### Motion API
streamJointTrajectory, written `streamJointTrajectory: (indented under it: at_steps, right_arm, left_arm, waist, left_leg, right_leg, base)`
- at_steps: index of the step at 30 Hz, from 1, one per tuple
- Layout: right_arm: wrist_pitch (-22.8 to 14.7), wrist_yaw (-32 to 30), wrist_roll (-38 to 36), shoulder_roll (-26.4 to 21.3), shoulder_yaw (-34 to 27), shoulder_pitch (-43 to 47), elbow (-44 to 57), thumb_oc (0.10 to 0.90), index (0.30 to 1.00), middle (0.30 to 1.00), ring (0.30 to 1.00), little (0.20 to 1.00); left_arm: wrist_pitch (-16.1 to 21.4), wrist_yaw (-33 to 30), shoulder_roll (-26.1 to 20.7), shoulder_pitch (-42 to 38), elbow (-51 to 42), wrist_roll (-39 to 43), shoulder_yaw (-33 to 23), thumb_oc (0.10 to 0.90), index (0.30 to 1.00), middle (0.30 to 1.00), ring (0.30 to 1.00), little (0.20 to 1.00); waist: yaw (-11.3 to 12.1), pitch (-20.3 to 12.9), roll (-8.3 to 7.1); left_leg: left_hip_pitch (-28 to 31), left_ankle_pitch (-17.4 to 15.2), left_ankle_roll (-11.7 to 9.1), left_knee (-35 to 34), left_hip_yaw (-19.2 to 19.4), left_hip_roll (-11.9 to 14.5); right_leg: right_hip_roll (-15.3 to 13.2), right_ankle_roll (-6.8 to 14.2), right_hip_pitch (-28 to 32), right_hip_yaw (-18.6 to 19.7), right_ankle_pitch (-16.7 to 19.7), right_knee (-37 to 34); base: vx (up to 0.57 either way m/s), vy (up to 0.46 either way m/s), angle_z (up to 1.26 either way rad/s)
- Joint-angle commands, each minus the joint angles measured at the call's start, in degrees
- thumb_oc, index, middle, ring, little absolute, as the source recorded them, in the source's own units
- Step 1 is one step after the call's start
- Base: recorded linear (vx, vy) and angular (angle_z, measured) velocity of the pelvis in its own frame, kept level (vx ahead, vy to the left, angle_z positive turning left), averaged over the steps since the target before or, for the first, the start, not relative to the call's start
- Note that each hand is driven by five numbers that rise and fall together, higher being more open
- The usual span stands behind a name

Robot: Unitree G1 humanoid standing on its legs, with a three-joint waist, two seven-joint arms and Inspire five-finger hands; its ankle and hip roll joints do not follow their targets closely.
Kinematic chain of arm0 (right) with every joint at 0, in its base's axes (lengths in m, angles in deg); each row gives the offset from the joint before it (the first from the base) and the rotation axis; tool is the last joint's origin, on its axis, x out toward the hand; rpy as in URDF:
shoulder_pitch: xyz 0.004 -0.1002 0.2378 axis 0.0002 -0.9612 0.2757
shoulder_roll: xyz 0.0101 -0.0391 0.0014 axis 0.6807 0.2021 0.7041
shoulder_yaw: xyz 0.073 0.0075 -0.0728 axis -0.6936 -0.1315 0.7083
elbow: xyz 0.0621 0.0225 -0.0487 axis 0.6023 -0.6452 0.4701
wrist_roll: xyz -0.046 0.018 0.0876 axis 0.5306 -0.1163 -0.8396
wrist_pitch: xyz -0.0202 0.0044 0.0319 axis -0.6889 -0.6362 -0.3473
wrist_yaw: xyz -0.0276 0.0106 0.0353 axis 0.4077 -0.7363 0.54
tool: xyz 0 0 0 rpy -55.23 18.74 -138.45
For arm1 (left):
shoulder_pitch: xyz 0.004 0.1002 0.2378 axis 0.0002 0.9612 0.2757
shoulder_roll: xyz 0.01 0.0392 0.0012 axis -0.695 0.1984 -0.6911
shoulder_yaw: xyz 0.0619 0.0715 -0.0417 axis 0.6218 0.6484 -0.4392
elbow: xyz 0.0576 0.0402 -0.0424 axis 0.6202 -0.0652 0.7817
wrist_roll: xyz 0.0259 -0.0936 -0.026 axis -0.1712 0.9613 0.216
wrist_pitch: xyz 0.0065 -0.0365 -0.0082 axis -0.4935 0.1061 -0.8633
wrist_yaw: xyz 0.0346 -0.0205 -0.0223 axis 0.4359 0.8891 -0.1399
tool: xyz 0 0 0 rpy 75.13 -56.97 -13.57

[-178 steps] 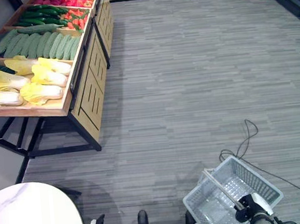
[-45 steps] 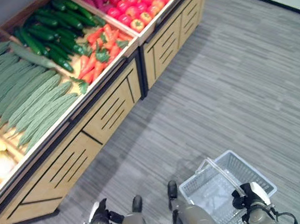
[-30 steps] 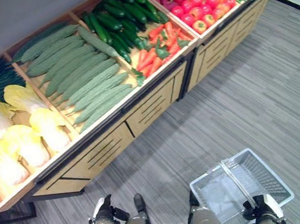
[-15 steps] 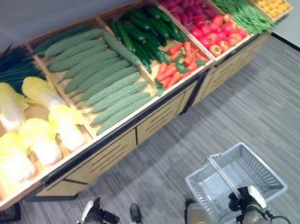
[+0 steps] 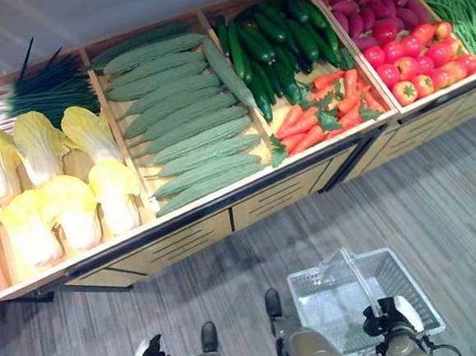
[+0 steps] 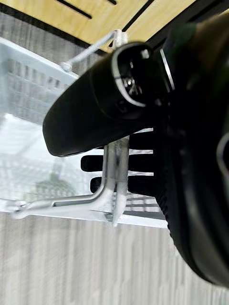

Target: Get the vegetables into the basket

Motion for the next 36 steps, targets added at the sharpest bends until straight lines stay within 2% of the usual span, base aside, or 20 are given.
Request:
streamJointTrajectory:
  at_steps: [1,4,5,8,12,16,23,24,25,26,27,29,32,35,36]
  right_arm:
    - [-1.11,-2.68,-1.75,-4.58,-1.70,-1.50,-0.21,0.400,0.300,0.300,0.300,0.300]
    - [-0.48,-3.03,-2.04,-4.72,-2.99,-2.69,-1.50,0.400,0.300,0.300,0.300,0.300]
    - [0.00,-2.74,-2.66,-4.73,-3.70,-2.74,-2.72,0.400,0.300,0.300,0.300,0.300]
    - [0.28,-2.41,-2.35,-4.51,-3.52,-2.83,-3.05,0.400,0.300,0.300,0.300,0.300]
    - [1.28,-1.34,-1.49,-3.79,-3.26,-2.82,-4.05,0.400,0.300,0.300,0.300,0.300]
    - [1.60,-0.46,-0.73,-2.89,-2.85,-2.01,-4.09,0.400,0.300,0.300,0.300,0.300]
    - [1.70,-0.11,0.16,-0.67,-1.31,-0.76,-4.54,0.400,0.300,0.300,0.300,0.300]
    - [1.69,0.05,-0.07,-0.38,-1.59,-0.81,-5.27,0.400,0.300,0.300,0.300,0.300]
    - [1.61,-0.17,-0.37,1.36,-2.25,-1.77,-5.74,0.400,0.300,0.300,0.300,0.300]
    - [1.52,-0.25,-0.44,1.80,-2.48,-2.11,-5.73,0.400,0.300,0.300,0.300,0.300]
    - [1.52,-0.25,-0.45,1.82,-2.47,-2.08,-5.74,0.400,0.300,0.300,0.300,0.300]
    - [1.61,-0.21,0.11,3.20,-2.33,-3.03,-5.96,0.400,0.300,0.300,0.300,0.300]
    - [1.75,0.69,0.98,2.99,-1.49,-3.63,-5.88,0.400,0.300,0.300,0.300,0.300]
    - [1.64,0.85,1.48,2.88,-0.86,-3.90,-5.69,0.400,0.300,0.300,0.300,0.300]
    - [1.10,1.03,1.78,2.29,-0.34,-4.50,-5.23,0.400,0.300,0.300,0.300,0.300]
  left_arm:
    - [0.08,-1.25,0.26,-3.52,0.88,-0.41,-0.74,0.900,1.000,1.000,1.000,1.000]
    - [0.08,-1.45,0.74,-4.10,0.46,-0.55,0.22,0.900,1.000,1.000,1.000,1.000]
    - [0.17,-1.61,1.02,-4.09,0.14,-0.48,0.57,0.900,1.000,1.000,1.000,1.000]
    - [0.20,-1.82,1.10,-3.71,0.01,-0.34,0.47,0.900,1.000,1.000,1.000,1.000]
    - [0.23,-1.48,1.18,-3.13,-0.22,0.02,0.29,0.900,1.000,1.000,1.000,1.000]
    - [0.31,-0.90,0.44,-2.77,0.04,-0.65,0.19,0.900,1.000,1.000,1.000,1.000]
    - [0.74,-1.83,-1.49,-2.27,1.07,1.64,-3.82,0.900,1.000,1.000,1.000,1.000]
    - [0.72,-2.05,-1.69,-1.79,1.57,4.29,-6.51,0.900,1.000,1.000,1.000,1.000]
    - [4.63,-5.04,-2.97,-1.44,0.75,22.97,-18.28,0.900,1.000,1.000,1.000,1.000]
    - [6.82,-6.63,-3.34,-1.70,-0.16,27.82,-21.65,0.900,1.000,1.000,1.000,1.000]
    - [6.83,-6.62,-3.35,-1.71,-0.15,27.82,-21.66,0.900,1.000,1.000,1.000,1.000]
    - [11.23,-9.55,-5.80,-2.40,0.12,42.25,-33.16,0.900,1.000,1.000,1.000,1.000]
    - [11.15,-12.14,-9.97,-2.56,3.73,45.74,-39.67,0.900,1.000,1.000,1.000,1.000]
    - [11.11,-14.16,-12.62,-2.41,5.19,44.40,-41.88,0.900,1.000,1.000,1.000,1.000]
    - [11.48,-15.81,-16.00,-2.19,6.38,43.79,-43.85,0.900,1.000,1.000,1.000,1.000]
  waist:
    - [-0.93,0.57,0.01]
    - [-1.32,0.87,0.21]
    - [-1.34,0.76,0.61]
    - [-1.10,0.35,0.92]
    - [-0.72,0.06,1.30]
    - [-0.65,0.52,0.38]
    - [0.35,0.48,-1.14]
    - [0.63,0.22,-1.24]
    - [1.58,-0.60,-1.65]
    - [1.78,-0.79,-1.88]
    - [1.77,-0.93,-1.91]
    - [1.96,-2.24,-2.81]
    - [1.79,-3.37,-3.02]
    - [1.79,-3.96,-2.98]
    - [1.81,-4.26,-2.88]
  left_leg:
    - [-1.97,-1.87,-0.77,3.48,0.25,-3.02]
    - [-3.59,0.22,-1.86,4.05,3.67,-0.80]
    - [-4.26,1.64,-2.33,2.75,3.78,0.38]
    - [-4.85,2.21,-2.51,2.12,3.16,0.80]
    - [-3.34,1.38,-1.57,-0.29,3.09,-0.64]
    - [-1.54,0.42,0.30,-2.15,4.51,-3.17]
    - [-0.88,-0.55,1.13,-2.60,5.54,-4.31]
    - [-0.73,-0.67,1.16,-2.60,5.54,-4.36]
    - [-0.33,-0.82,1.05,-2.60,5.08,-4.53]
    - [0.00,-1.00,0.97,-2.60,4.97,-4.50]
    - [-0.22,-0.89,0.97,-2.60,4.98,-4.51]
    - [0.61,-1.52,0.51,-2.60,5.03,-4.21]
    - [1.33,-1.94,0.02,-2.60,5.28,-3.94]
    - [1.76,-2.01,-0.31,-2.60,5.41,-3.80]
    - [1.87,-1.88,-0.66,-2.60,5.40,-3.61]
  right_leg:
    - [-4.16,4.72,-2.44,-0.28,-5.29,10.79]
    - [-5.90,4.85,-1.11,-3.11,-5.48,10.50]
    - [-6.98,5.50,-0.30,-3.88,-5.28,9.72]
    - [-7.34,5.90,-0.22,-3.51,-5.14,9.63]
    - [-8.25,6.87,-0.93,-2.06,-4.76,10.03]
    - [-10.11,8.61,-1.65,-0.48,-3.36,10.81]
    - [-11.42,9.69,-1.68,-0.05,-1.13,10.58]
    - [-11.51,9.76,-1.46,-0.18,-0.94,10.23]
    - [-11.93,9.71,-0.19,-1.20,-0.99,8.76]
    - [-11.98,9.74,0.38,-1.42,-1.28,8.46]
    - [-11.99,9.73,0.20,-1.41,-1.13,8.37]
    - [-12.09,9.78,1.54,-1.64,-1.49,6.71]
    - [-11.98,9.78,2.69,-1.69,-1.54,5.10]
    - [-11.88,9.72,3.30,-1.68,-1.52,4.48]
    - [-11.73,9.66,3.54,-1.97,-1.40,4.11]
  base:
    - [0.04,-0.080,0.50]
    - [0.01,-0.011,0.55]
    - [0.01,0.065,0.74]
    - [0.04,0.083,0.35]
    - [0.02,0.201,-0.13]
    - [-0.01,0.272,-0.07]
    - [-0.01,0.090,-0.08]
    - [0.05,0.009,-0.05]
    - [0.07,0.001,-0.02]
    - [0.06,-0.013,0.05]
    - [0.04,-0.014,0.07]
    - [0.07,-0.036,0.03]
    - [0.06,-0.025,-0.04]
    - [0.04,-0.019,-0.10]
    - [0.00,-0.031,-0.02]
